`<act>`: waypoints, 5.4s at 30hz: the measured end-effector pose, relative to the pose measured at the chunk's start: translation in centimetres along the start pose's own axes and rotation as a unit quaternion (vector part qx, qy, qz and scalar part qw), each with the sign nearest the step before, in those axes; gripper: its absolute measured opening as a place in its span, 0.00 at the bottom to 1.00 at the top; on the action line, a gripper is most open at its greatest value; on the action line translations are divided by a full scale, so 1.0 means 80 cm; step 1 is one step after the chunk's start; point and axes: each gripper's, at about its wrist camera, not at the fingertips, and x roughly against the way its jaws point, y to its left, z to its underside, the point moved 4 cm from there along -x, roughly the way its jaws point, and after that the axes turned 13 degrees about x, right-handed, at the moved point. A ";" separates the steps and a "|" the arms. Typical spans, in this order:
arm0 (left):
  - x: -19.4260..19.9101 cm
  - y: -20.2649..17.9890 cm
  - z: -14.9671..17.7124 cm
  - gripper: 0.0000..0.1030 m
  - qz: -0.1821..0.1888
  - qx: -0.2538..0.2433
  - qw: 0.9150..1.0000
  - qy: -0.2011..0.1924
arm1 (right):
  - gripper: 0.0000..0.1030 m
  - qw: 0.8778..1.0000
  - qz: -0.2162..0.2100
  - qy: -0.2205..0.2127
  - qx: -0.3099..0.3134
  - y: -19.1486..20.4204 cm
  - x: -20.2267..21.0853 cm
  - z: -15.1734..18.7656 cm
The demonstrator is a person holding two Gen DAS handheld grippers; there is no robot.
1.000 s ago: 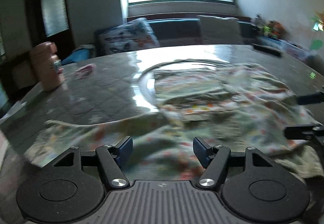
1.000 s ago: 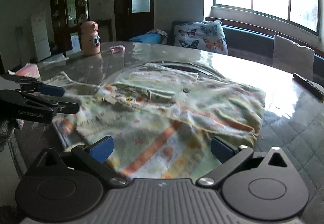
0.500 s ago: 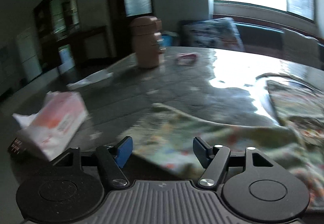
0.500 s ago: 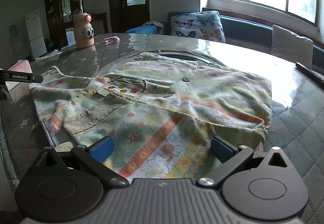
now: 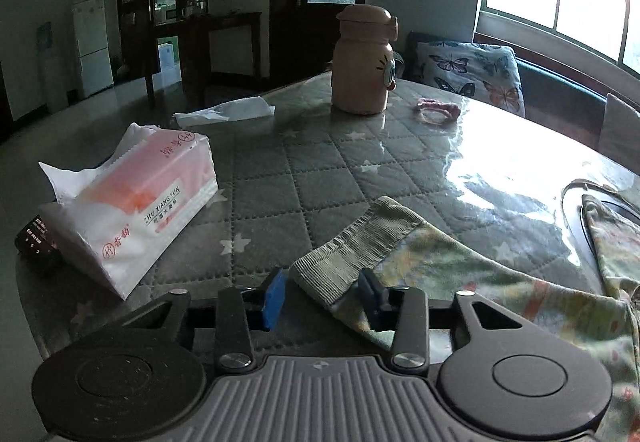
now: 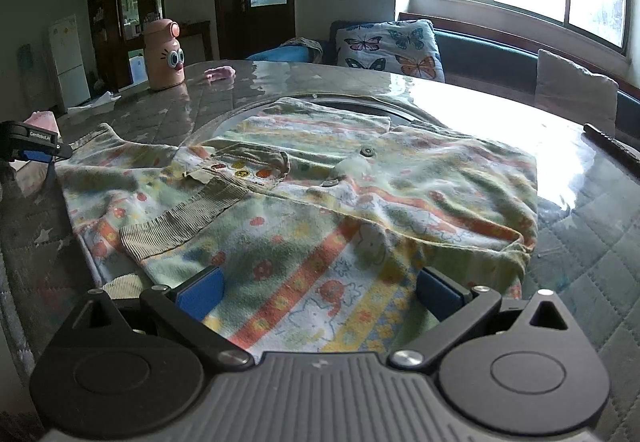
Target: Fold clothes
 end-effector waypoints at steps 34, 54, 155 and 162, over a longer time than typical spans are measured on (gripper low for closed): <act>0.198 -0.247 0.039 0.07 0.406 -0.090 0.908 0.054 | 1.00 0.997 0.034 -0.050 -0.058 -0.045 0.064 0.003; 0.232 -0.320 0.152 0.18 0.469 -0.233 0.842 0.132 | 1.00 0.978 0.106 -0.048 -0.171 -0.123 0.113 0.058; 0.197 -0.183 0.217 0.45 0.357 -0.504 0.786 -0.031 | 0.34 0.999 -0.036 0.000 -0.036 -0.013 0.081 0.026; 0.203 -0.196 0.234 0.45 0.384 -0.525 0.757 -0.052 | 0.51 1.000 -0.024 0.002 0.001 -0.013 0.103 0.033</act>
